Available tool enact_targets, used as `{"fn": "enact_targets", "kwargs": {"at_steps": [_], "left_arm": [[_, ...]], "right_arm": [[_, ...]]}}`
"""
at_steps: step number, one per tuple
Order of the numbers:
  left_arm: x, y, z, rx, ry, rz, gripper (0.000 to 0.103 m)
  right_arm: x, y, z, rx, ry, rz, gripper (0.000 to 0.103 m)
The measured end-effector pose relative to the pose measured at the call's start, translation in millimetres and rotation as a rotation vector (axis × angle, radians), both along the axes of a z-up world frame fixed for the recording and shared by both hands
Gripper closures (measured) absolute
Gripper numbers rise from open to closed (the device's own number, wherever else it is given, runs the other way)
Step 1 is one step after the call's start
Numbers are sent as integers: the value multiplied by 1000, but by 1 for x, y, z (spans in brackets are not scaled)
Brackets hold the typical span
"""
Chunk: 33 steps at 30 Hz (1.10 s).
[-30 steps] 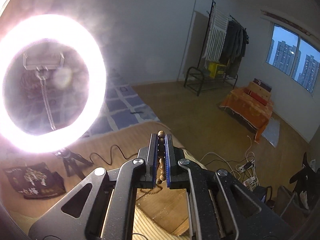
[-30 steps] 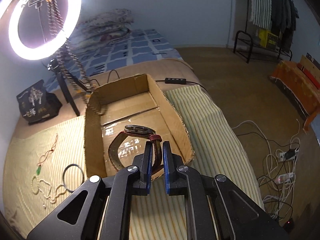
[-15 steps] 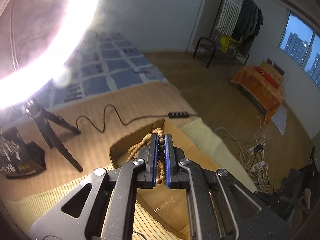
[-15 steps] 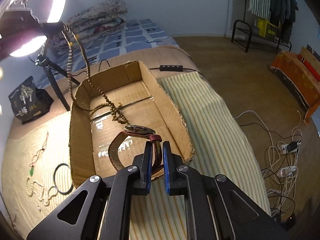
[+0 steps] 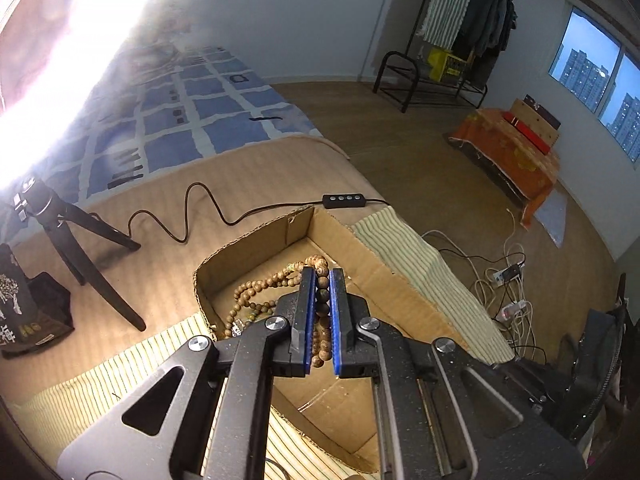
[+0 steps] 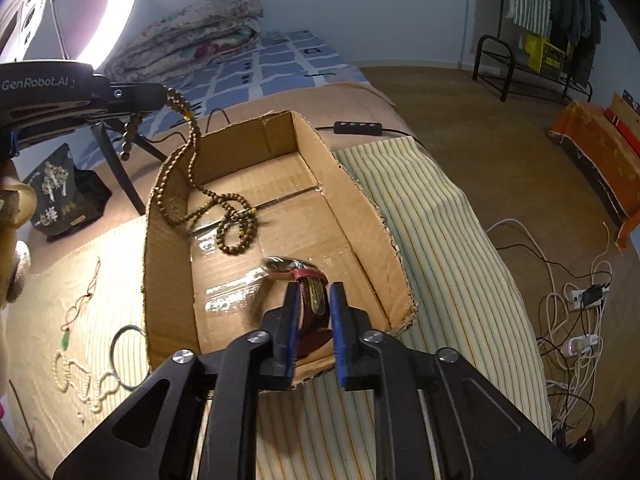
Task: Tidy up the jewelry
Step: 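Open both tools to drop the mala and watch into the box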
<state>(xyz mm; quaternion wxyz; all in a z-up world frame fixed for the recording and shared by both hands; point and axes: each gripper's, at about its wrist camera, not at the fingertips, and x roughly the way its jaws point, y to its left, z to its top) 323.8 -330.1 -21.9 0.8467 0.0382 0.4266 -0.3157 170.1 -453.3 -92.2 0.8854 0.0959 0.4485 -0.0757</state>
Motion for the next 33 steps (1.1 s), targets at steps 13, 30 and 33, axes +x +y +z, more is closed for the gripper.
{"fn": "enact_targets", "kwargs": {"at_steps": [13,30,33], "left_arm": [[-8,21,16,-27,-7,36,60],[-55,119,45,-2,-109,122,60],[-69,145,43,27,-126,150,60]], "right_arm": [[-5,3,17,0,-42,-4,45],[-24,32,51,-61,-98,69,45],[-27,42,51,-67,-110,96,45]]}}
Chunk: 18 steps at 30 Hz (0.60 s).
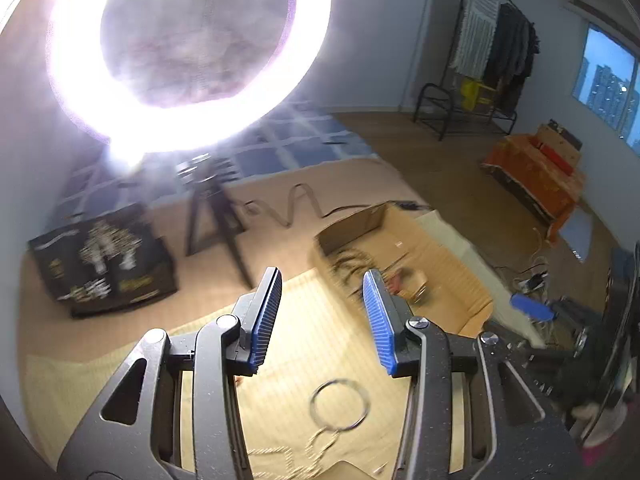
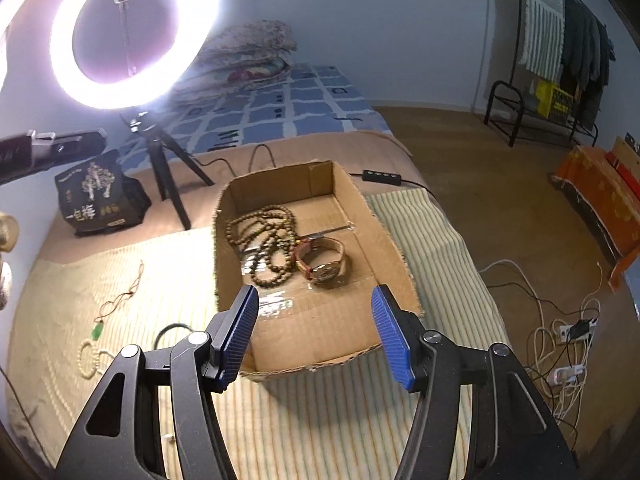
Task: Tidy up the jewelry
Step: 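Open both tools to drop the mala and watch into the box, then grasp the cream bead bracelet with the left tool while the right tool grasps the pearl necklace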
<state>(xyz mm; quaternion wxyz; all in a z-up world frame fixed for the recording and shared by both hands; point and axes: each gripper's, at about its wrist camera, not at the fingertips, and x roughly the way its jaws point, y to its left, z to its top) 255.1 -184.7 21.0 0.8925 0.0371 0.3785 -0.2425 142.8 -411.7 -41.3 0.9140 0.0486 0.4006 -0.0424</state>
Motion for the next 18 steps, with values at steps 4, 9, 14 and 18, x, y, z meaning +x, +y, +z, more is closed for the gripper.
{"fn": "enact_targets", "kwargs": {"at_steps": [4,9,14,18], "left_arm": [[-18,45,-16,22,25,40,60],[-41,96,-50,33,117,83,60],[-67,123,-92,86,189,114,60],[-79,141,-123,102,245,137,60]], "right_arm": [[0,19,-6,-21,21,52,45],[0,49,-16,-8,53,130,45],[-4,77,-24,51,82,205,45],[-3,99,-38,72,141,259,45]]}}
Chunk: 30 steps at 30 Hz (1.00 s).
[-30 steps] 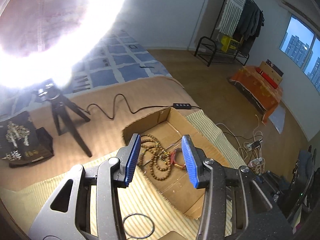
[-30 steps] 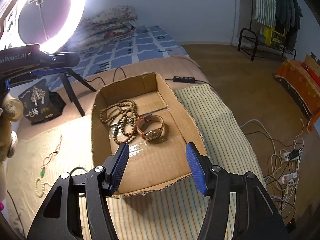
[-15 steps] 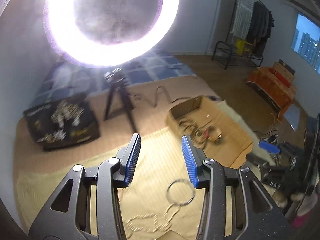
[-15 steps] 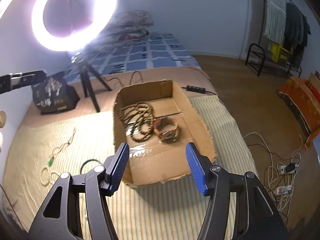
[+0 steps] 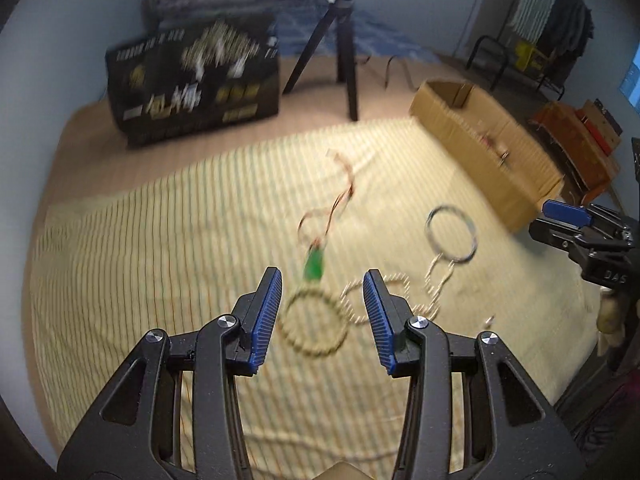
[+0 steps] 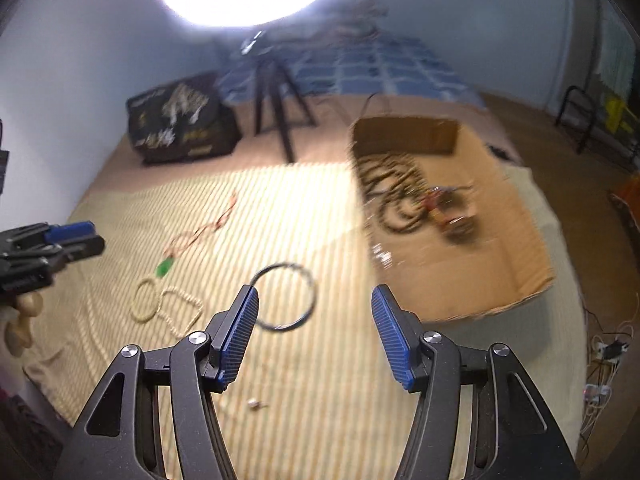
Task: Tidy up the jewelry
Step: 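Grasp the cream bead bracelet with the left tool while the right tool grasps the pearl necklace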
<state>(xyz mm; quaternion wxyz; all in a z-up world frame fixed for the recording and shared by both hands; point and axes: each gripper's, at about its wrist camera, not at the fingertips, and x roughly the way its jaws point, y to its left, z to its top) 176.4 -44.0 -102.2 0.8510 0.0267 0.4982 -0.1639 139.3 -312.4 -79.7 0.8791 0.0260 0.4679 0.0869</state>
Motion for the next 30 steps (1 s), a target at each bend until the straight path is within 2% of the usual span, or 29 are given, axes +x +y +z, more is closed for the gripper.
{"fn": "enact_targets", "kwargs": {"at_steps": [8,14,21,28,30], "left_arm": [[1,18,-39,-20,85,45,60],[9,18,-56,5,102,46,60],[13,19,-73,42,117,48,61],[19,16,-82,111,81,70,86],[19,16,-82,125,75,70,89]], "right_arm": [[4,39,-41,123,184,69,45],[11,66,-60,142,249,95,45],[26,78,-76,152,318,74,45],[41,86,-88,191,350,19,45],[43,90,-87,195,347,18,45]]}}
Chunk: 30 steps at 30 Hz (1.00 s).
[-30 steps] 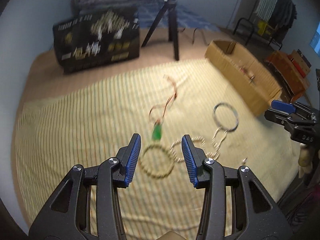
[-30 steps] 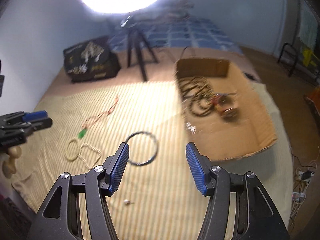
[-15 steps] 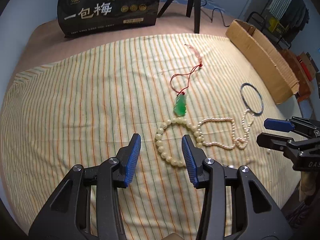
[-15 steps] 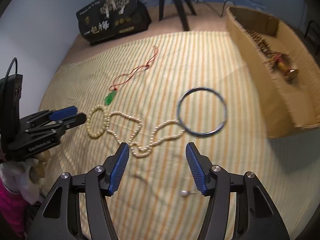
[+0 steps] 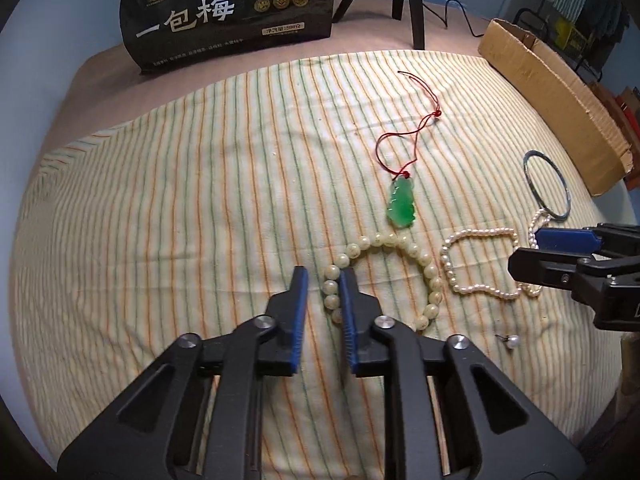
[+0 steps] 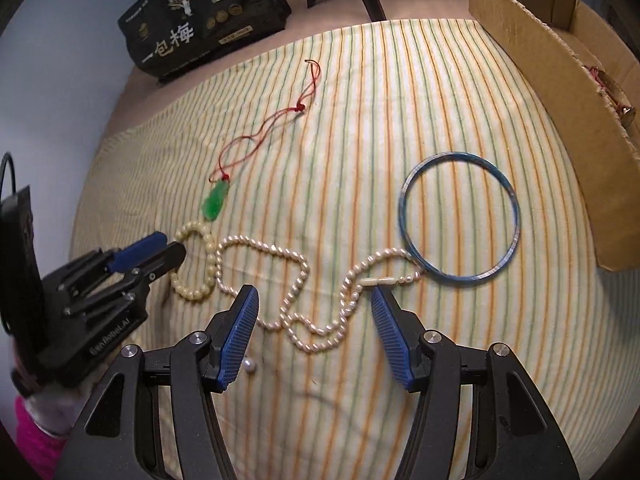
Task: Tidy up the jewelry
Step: 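Grasp the cream bead bracelet with the left tool while the right tool grasps the pearl necklace, then lift and carry the bracelet and pearl necklace in both tools to the box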
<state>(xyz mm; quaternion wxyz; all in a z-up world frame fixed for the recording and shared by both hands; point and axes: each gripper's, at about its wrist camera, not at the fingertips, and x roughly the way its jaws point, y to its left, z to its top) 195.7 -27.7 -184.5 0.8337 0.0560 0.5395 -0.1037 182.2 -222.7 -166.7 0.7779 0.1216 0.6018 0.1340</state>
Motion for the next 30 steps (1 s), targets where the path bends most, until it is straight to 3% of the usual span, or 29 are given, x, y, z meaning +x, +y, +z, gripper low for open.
{"fn": "enact_targets", "kwargs": {"at_steps": [5,10,12,15,23,30], "left_arm": [[1,7,0,-3,0,0,95],[-1,15,0,-25,1,8,95],[-3,16,1,-33,2,11,96],[-2,18,3,-57,10,22,97],[-9,23,22,-112,-8,27,97],[-16,21,51,-179,-49,27,97]], "right_arm": [[3,20,-1,-81,-34,39,45],[-2,44,-3,-262,-113,130,66],[-3,48,-3,-284,-141,154,82],[-6,51,-2,-299,-163,174,96],[-10,44,13,-237,-176,154,97],[-15,34,55,-161,-255,117,97]]}}
